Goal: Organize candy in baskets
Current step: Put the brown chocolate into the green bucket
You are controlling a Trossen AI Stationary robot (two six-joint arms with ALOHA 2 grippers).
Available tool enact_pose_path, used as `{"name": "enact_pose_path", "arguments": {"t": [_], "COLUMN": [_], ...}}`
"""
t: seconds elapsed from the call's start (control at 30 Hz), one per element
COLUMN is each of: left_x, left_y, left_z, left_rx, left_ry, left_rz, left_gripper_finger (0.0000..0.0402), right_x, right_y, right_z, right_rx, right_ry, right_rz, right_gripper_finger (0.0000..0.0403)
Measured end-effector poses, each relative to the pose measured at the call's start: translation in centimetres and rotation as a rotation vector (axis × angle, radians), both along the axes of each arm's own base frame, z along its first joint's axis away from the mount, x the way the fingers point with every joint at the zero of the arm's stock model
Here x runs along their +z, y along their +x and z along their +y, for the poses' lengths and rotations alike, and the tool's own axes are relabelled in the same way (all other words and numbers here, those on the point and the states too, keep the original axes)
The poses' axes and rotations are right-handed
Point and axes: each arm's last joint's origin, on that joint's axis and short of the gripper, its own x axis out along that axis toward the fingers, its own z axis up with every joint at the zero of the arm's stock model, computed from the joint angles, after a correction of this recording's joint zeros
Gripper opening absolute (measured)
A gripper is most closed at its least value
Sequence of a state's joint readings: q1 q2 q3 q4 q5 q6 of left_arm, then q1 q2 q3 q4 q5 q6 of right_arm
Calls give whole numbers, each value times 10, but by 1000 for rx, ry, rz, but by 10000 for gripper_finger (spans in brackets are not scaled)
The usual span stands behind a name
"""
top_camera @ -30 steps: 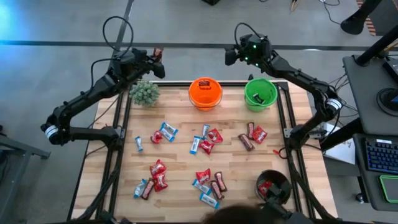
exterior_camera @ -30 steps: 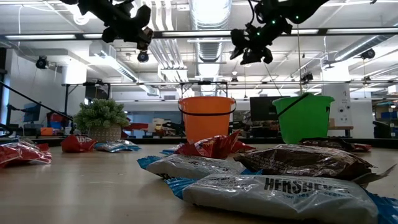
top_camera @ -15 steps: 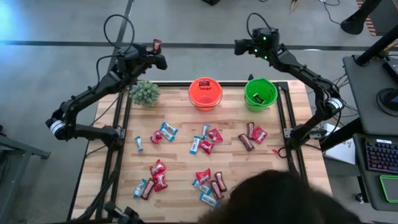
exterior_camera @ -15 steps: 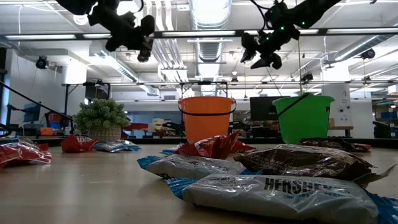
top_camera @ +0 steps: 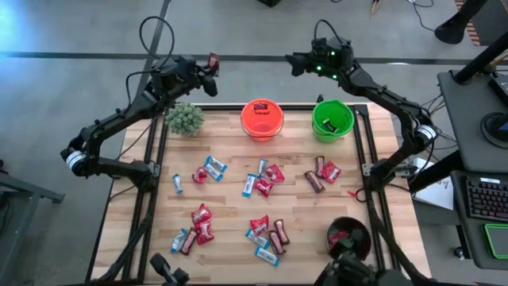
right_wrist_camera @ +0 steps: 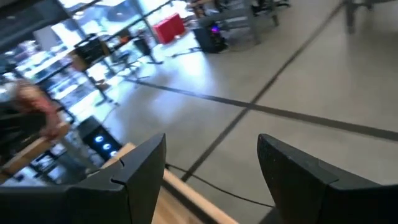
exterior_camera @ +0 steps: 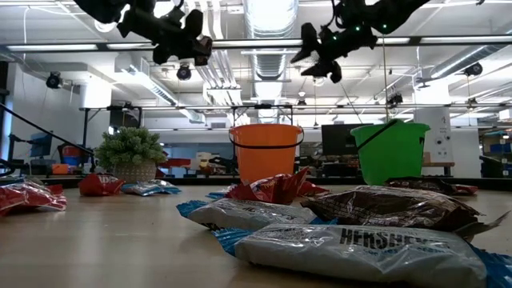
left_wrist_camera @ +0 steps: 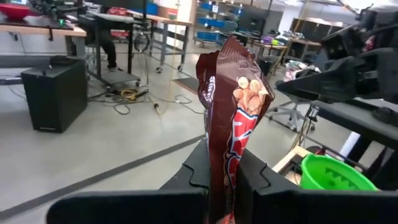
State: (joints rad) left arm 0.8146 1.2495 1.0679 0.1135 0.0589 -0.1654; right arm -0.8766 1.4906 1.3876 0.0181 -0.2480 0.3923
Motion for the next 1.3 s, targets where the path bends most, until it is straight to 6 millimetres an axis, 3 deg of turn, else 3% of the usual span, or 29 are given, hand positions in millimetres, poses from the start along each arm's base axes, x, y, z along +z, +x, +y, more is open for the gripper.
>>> {"name": "enact_pose_path", "arguments": {"t": [0.5,0.93,1.3], "left_x": [3,5,3], "left_y": [4,12,25], "left_z": [-6,-10,-14], "left_rx": [-238,-387,-471], "left_ry": [1,2,21], "left_rz": [-39,-87,-114], "left_gripper_finger": [2,2,2], "right_x": [34,33,22], "right_y": [54,72,111], "right_z": [61,83,97], "right_rx": [269,317,399], "right_ry": [-119,-152,-128], "right_rz": [-120,-97,-84], "right_gripper_finger": [236,240,244]}}
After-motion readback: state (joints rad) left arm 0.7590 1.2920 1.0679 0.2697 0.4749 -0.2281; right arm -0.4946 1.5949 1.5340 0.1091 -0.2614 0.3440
